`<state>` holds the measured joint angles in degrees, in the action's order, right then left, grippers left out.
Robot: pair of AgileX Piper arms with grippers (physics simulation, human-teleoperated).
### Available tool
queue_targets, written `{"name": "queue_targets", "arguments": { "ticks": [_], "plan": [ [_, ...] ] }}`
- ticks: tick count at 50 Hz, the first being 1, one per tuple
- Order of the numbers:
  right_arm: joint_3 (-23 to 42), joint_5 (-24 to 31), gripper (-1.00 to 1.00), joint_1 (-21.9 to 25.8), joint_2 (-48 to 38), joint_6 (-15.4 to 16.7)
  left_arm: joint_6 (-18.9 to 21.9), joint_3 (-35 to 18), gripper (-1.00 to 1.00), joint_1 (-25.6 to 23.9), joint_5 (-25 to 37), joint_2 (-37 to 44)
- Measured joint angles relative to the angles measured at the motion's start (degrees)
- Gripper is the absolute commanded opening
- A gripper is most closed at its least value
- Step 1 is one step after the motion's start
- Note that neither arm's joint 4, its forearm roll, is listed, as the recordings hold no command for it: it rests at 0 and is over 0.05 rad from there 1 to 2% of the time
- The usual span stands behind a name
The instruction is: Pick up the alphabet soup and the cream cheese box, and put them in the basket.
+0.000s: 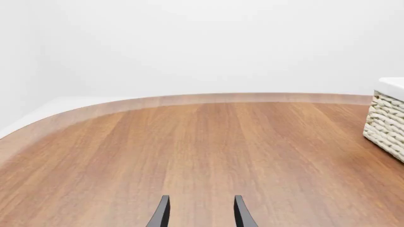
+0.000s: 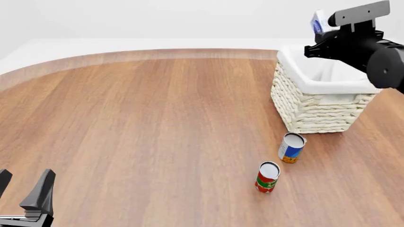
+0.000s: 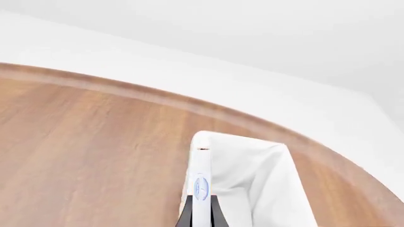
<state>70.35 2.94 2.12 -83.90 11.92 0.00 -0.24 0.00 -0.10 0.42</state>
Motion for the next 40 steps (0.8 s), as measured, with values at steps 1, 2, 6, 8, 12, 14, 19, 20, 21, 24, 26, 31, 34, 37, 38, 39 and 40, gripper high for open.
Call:
{"name": "queue_targets", "arguments": {
  "ticks": [1,2,6,8,12,14,19,20,21,24,26,31,34,37,38,39,40],
  "plan": [
    [0.4,0.2,-1.0,-0.2,-0.2,0.2,0.0,0.0,1.0,0.0,0.0,0.0],
    [0.8,0.3,-1.0,-0.4,-0.5,0.4,0.0,0.0,1.0,0.0,0.0,0.0],
    [2.4,0.9,-1.0,-1.0,-1.6,1.0,0.0,0.0,1.0,0.0,0.0,0.0],
    [3.2,1.2,-1.0,-1.2,-2.2,1.3,0.0,0.0,1.0,0.0,0.0,0.0],
    [4.7,1.7,-1.0,-1.7,-3.5,1.7,0.0,0.0,1.0,0.0,0.0,0.0],
    [5.5,2.0,-1.0,-1.9,-4.2,1.9,0.0,0.0,1.0,0.0,0.0,0.0],
    [7.6,2.6,-1.0,-2.4,-5.9,2.4,0.0,0.0,1.0,0.0,0.0,0.0],
    [7.9,2.7,-1.0,-2.5,-6.3,2.4,0.0,0.0,1.0,0.0,0.0,0.0],
    [8.4,2.8,-1.0,-2.6,-6.6,2.5,0.0,0.0,1.0,0.0,0.0,0.0],
    [9.5,3.2,-1.0,-3.0,-7.6,2.6,0.0,0.0,1.0,0.0,0.0,0.0],
    [10.4,3.4,-1.0,-3.2,-8.4,2.6,0.0,0.0,1.0,0.0,0.0,0.0],
    [12.6,4.1,-1.0,-3.7,-10.4,2.5,0.0,0.0,1.0,0.0,0.0,0.0],
    [14.0,4.5,-1.0,-3.9,-11.7,2.4,0.0,0.0,1.0,0.0,0.0,0.0],
    [15.5,5.0,-1.0,-4.1,-13.0,2.3,0.0,0.0,1.0,0.0,0.0,0.0],
    [16.0,5.1,-1.0,-4.1,-13.5,2.3,0.0,0.0,1.0,0.0,0.0,0.0],
    [16.5,5.3,-1.0,-4.2,-13.9,2.3,0.0,0.0,1.0,0.0,0.0,0.0],
    [17.0,5.5,-1.0,-4.2,-14.4,2.2,0.0,0.0,1.0,0.0,0.0,0.0]
  ]
}}
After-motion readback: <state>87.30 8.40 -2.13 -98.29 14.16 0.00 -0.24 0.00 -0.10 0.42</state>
